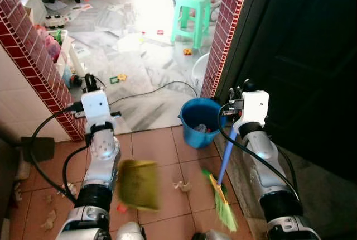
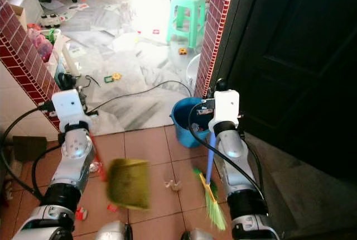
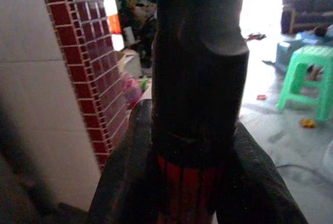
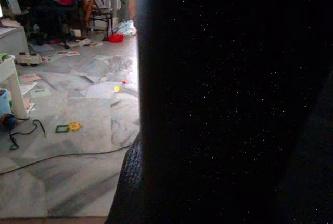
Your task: Sweep floor
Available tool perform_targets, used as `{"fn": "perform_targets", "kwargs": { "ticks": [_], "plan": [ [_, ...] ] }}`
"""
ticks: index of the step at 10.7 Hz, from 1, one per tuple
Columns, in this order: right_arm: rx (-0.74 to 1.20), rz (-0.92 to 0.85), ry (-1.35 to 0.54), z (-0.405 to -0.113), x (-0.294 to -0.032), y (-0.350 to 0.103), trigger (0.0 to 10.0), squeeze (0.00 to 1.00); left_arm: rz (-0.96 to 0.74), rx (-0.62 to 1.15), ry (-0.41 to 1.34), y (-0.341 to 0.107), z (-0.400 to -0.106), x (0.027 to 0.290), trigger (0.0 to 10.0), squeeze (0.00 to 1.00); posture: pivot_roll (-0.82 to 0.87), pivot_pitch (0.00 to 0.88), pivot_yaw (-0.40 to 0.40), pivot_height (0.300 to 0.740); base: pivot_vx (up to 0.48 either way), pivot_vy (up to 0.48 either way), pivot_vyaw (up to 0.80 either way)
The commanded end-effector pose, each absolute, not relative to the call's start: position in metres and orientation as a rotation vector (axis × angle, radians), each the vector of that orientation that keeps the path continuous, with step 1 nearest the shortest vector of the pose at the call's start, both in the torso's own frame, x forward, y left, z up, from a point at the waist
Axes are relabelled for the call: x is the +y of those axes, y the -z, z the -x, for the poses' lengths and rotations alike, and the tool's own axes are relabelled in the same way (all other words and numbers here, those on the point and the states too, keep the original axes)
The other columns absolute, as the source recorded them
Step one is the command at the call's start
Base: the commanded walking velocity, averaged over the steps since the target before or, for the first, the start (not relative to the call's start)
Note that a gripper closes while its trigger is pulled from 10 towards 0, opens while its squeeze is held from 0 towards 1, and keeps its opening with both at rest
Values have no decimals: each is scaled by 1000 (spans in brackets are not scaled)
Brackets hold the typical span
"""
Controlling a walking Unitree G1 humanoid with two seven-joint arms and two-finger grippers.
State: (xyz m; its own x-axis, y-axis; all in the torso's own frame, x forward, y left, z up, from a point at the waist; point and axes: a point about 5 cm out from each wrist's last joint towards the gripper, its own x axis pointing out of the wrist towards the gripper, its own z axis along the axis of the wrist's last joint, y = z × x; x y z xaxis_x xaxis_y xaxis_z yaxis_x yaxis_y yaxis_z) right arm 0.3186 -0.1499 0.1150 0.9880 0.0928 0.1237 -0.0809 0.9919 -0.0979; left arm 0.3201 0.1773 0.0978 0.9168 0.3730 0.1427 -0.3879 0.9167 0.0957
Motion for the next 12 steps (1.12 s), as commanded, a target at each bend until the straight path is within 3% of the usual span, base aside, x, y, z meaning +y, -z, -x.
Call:
{"fn": "perform_targets", "kwargs": {
  "ticks": [1,4,12],
  "plan": [
    [-178,91,-78,-319,-152,-126,10000,0,-94,-144,-406,-100,-322,175,10000,0,-73,0,-8,740,0,0,0],
    [-181,92,-90,-321,-149,-128,10000,0,-67,-80,-399,-86,-325,154,10000,0,-72,0,-16,740,0,0,0],
    [-249,-1,-156,-324,-128,-148,10000,0,-101,-63,-459,-79,-324,159,10000,0,-63,14,-8,740,0,0,70]
  ]
}}
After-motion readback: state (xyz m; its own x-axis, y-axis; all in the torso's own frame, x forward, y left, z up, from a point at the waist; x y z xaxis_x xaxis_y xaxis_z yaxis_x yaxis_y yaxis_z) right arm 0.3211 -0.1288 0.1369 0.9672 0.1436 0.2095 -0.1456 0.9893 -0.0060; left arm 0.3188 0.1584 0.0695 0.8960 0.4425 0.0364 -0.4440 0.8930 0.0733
